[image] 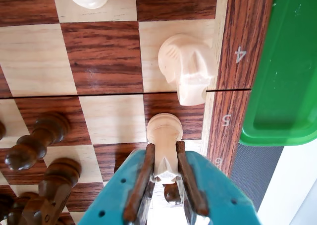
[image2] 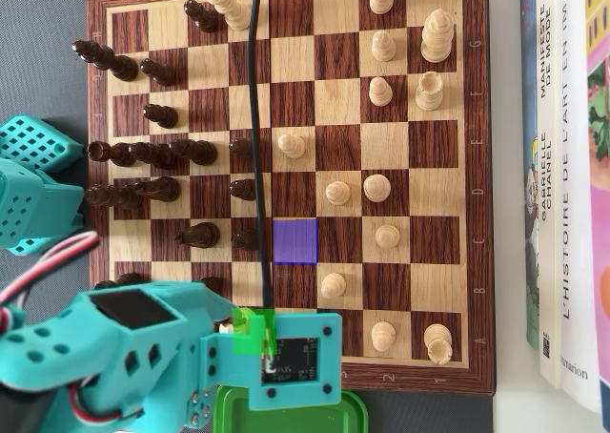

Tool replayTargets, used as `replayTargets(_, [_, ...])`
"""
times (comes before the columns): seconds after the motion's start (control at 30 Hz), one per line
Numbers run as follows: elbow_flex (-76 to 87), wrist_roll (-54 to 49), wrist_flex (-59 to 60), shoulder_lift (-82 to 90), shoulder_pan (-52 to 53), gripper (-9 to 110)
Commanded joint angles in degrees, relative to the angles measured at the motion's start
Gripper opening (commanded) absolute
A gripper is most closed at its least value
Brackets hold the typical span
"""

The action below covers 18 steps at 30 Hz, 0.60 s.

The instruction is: Play chess

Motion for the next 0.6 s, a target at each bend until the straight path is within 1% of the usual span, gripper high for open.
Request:
replayTargets(0.0, [-3.08, -0.97, -0.26, -0.88, 0.62, 4])
replayTargets(0.1, [-3.43, -2.55, -0.53, -0.97, 0.62, 4])
replayTargets(0.57, [-3.43, -2.72, 0.00, -0.88, 1.14, 5])
